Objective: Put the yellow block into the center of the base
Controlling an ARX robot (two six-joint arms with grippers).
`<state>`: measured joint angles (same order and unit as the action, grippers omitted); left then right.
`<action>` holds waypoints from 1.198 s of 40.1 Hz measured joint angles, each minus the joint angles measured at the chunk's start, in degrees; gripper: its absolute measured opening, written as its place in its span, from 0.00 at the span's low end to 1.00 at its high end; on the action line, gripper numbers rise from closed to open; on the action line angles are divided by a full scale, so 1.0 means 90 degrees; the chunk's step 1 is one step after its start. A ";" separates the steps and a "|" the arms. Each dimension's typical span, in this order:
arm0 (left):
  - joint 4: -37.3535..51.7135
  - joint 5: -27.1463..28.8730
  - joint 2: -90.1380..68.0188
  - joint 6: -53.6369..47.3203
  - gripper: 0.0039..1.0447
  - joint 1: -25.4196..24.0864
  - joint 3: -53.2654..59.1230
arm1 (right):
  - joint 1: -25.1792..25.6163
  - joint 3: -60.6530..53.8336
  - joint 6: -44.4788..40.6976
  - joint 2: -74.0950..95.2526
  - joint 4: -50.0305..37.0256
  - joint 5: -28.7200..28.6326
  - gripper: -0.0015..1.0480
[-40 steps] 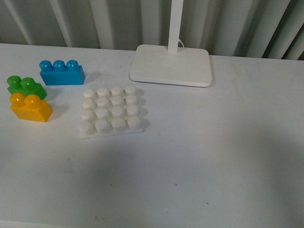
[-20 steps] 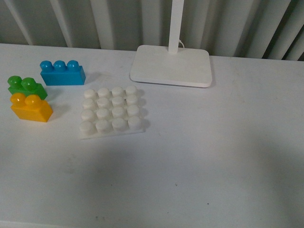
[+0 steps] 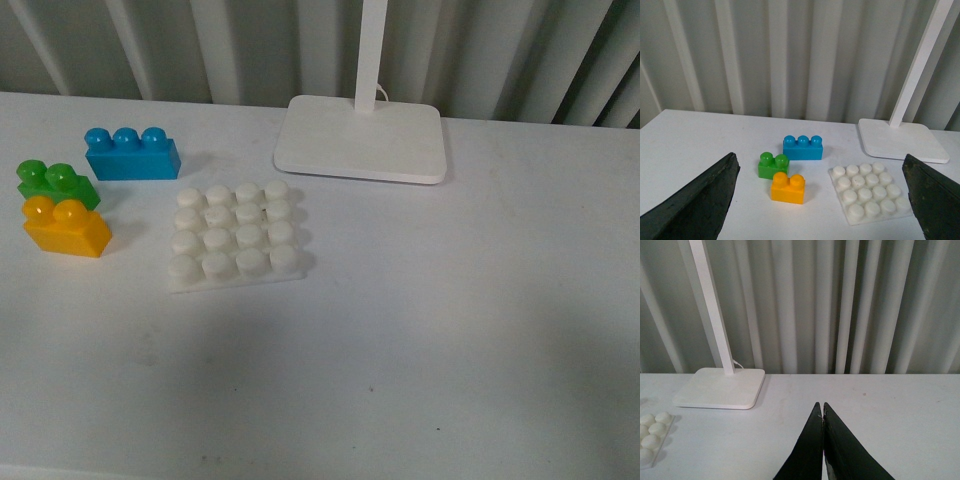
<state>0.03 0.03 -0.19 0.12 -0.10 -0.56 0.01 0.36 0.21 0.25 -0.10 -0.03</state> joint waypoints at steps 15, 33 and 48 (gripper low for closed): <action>-0.0216 0.0175 -0.2494 0.0714 0.94 0.0998 -0.0561 | 0.0000 0.0000 -0.0007 0.0000 0.0002 0.0000 0.43; 0.5246 -0.0318 -0.8354 0.0510 0.94 0.1042 -0.0840 | 0.0000 0.0000 -0.0007 0.0000 0.0002 0.0000 0.91; 0.6479 -0.0743 -1.1152 -0.0277 0.94 0.0481 -0.1863 | 0.0000 0.0000 -0.0005 0.0000 0.0000 0.0000 0.91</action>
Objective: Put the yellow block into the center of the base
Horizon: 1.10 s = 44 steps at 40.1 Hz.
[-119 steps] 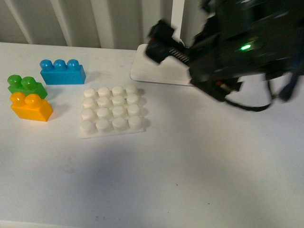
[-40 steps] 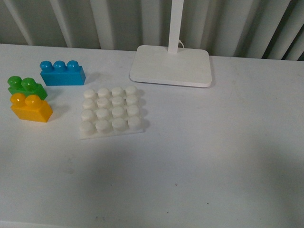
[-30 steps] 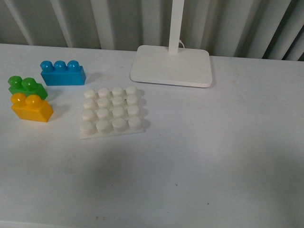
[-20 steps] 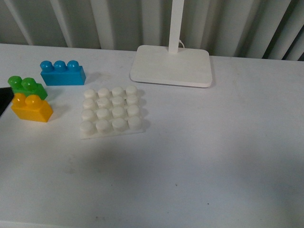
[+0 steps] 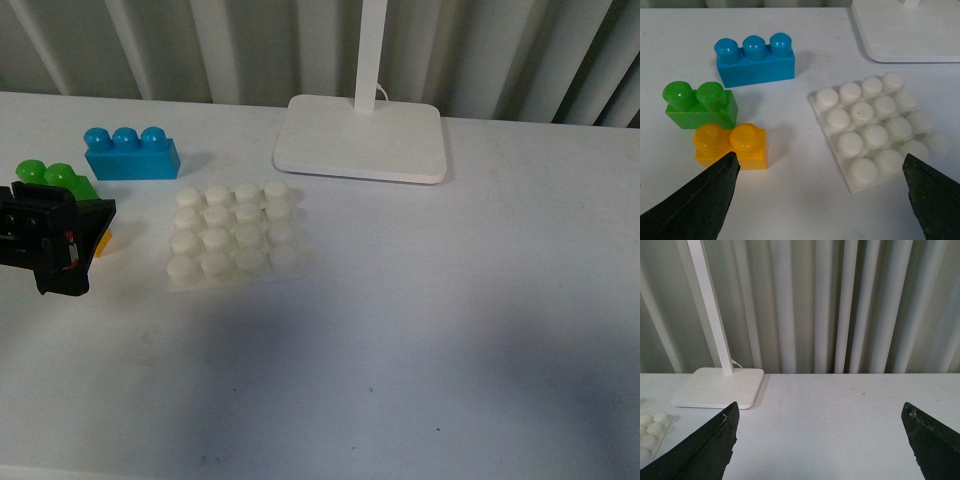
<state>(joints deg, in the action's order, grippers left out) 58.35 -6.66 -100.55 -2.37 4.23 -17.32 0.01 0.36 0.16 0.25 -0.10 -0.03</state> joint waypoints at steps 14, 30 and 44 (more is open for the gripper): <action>-0.0316 -0.0053 -0.1022 -0.0532 0.94 -0.0491 -0.0850 | 0.0000 0.0000 -0.0002 0.0000 0.0000 -0.0002 0.91; -0.0663 -0.0228 -0.1613 -0.0833 0.94 -0.0928 -0.1554 | 0.0000 0.0000 -0.0002 0.0000 0.0002 0.0000 0.91; -0.0753 -0.0265 -0.1841 -0.0903 0.94 -0.1022 -0.1766 | 0.0000 0.0000 0.0000 0.0000 0.0000 0.0000 0.91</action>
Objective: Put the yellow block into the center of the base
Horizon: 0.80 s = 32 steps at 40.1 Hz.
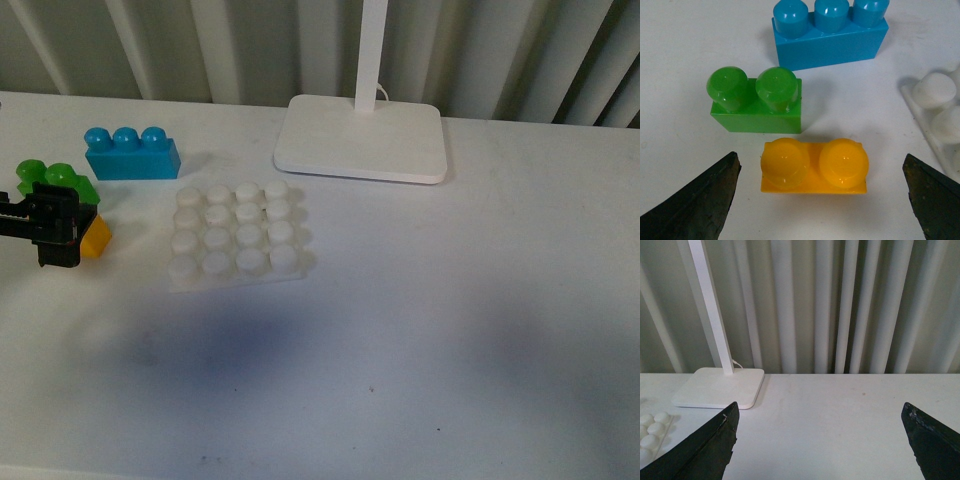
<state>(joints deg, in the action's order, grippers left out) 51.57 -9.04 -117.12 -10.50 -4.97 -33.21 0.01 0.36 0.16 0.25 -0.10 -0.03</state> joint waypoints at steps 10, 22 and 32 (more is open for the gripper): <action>-0.0058 0.0000 -0.0240 0.0002 0.94 -0.0007 -0.0148 | 0.0000 0.0000 0.0000 0.0000 0.0000 0.0000 0.91; -0.0228 -0.0005 -0.0466 0.0005 0.94 -0.0092 -0.0432 | 0.0000 0.0000 -0.0002 0.0000 0.0000 0.0000 0.91; -0.0287 -0.0017 -0.0568 0.0012 0.94 -0.0168 -0.0537 | 0.0000 0.0000 0.0000 0.0000 0.0002 0.0000 0.91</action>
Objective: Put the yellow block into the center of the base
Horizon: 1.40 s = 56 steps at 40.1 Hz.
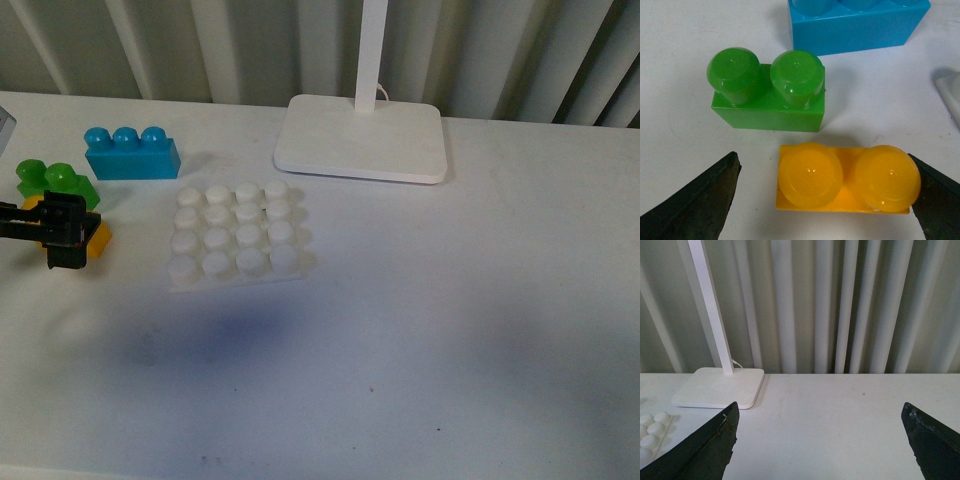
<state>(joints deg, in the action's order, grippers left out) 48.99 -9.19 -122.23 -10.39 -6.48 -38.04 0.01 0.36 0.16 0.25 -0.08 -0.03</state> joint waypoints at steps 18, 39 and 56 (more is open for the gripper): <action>-0.0049 0.0022 -0.0194 0.0051 0.94 -0.0019 -0.0100 | 0.0000 0.0000 -0.0002 0.0000 0.0000 0.0000 0.91; -0.0039 0.0027 -0.0027 0.0381 0.63 0.0022 -0.0010 | 0.0000 0.0000 0.0000 0.0000 -0.0002 0.0000 0.91; -0.0646 0.1146 0.1715 0.0969 0.63 0.1188 0.0680 | 0.0000 0.0000 0.0000 0.0000 -0.0002 0.0000 0.91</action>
<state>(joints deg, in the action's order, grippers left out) 43.18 1.13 -106.80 -1.67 4.21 -31.92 0.01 0.36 0.16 0.25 -0.10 -0.03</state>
